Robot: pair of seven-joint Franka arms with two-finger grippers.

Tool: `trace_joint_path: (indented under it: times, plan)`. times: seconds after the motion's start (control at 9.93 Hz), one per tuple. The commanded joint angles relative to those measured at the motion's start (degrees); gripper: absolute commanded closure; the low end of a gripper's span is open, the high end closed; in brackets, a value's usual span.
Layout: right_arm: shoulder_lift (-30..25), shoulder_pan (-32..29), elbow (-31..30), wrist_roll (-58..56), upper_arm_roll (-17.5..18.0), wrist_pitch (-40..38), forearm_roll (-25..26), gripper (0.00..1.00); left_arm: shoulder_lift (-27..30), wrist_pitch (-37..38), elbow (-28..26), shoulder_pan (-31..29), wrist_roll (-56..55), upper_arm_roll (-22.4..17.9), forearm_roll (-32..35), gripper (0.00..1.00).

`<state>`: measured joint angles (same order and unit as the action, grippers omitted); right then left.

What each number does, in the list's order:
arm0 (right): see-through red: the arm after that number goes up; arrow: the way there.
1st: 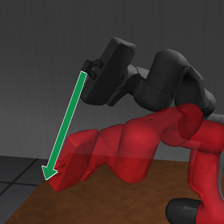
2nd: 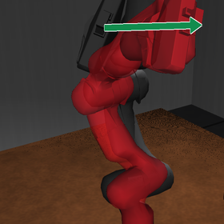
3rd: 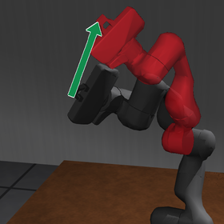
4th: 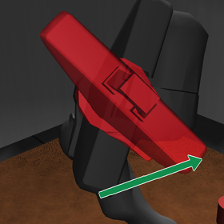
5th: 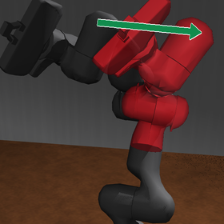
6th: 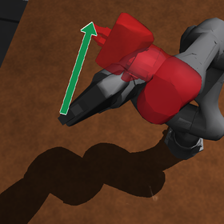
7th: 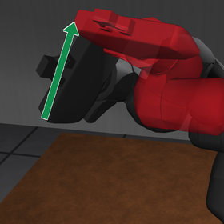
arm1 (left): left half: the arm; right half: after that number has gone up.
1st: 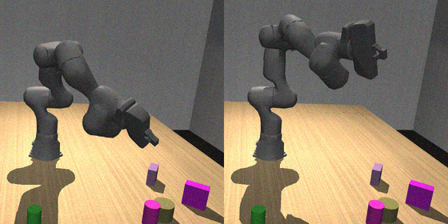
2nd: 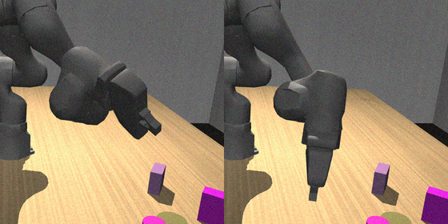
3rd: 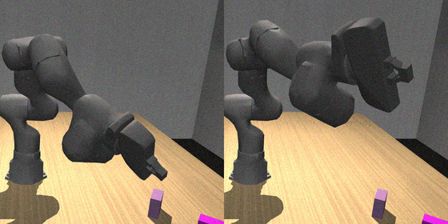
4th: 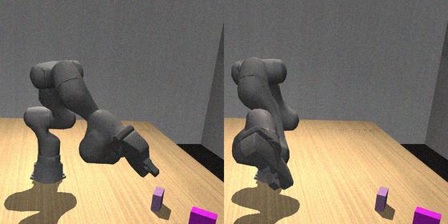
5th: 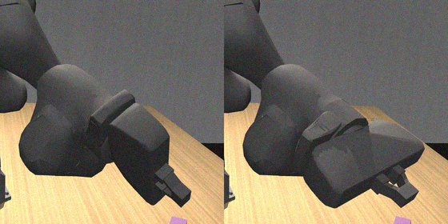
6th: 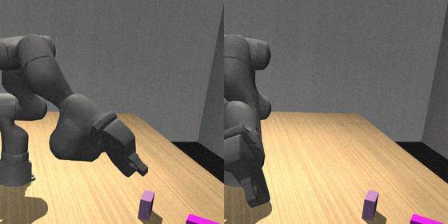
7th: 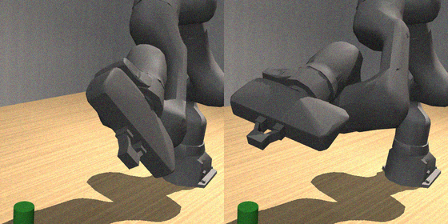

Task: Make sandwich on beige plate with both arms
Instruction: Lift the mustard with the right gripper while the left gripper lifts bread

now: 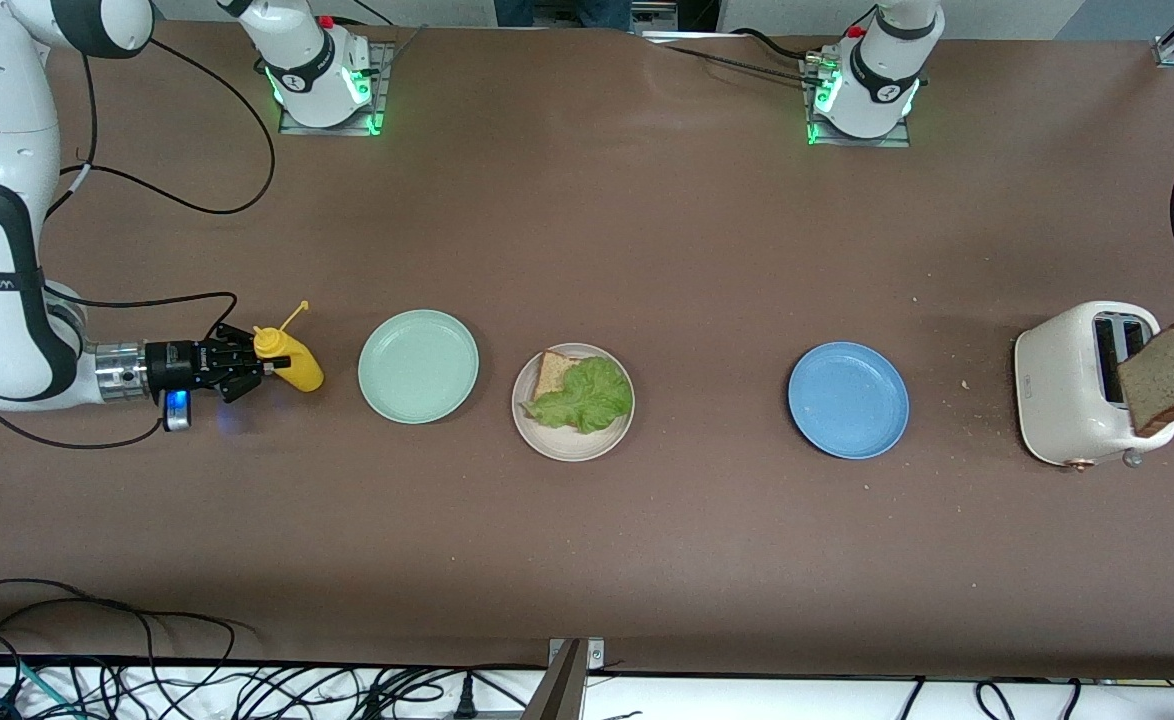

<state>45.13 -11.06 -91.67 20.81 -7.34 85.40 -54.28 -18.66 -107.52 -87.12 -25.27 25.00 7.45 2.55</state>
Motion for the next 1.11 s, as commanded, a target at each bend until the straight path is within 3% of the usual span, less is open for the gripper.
trace_joint_path:
  times: [0.0, 0.3, 0.7, 1.01]
  plan:
    - [-4.0, 0.0, -0.4, 2.9, 0.5, -0.5, -1.1, 0.85, 0.2, 1.3, 2.3, 0.0, -1.5, 1.2, -1.2, 1.0]
    - [-9.3, 5.2, 0.0, 13.9, 0.5, 4.9, -0.1, 0.84, 0.5, 2.8, 2.8, 0.0, -7.6, 5.0, -2.5, 1.0]
    - [-12.8, 14.7, 0.9, 29.2, 0.4, 17.8, 5.7, 0.84, 0.4, 4.8, 2.7, 0.0, -17.1, 7.1, -17.7, 1.0]
    - [-15.1, 24.1, 0.8, 43.0, 0.6, 31.1, 14.7, 0.84, -1.1, 4.6, 2.5, 0.7, -19.4, 9.6, -17.9, 1.0]
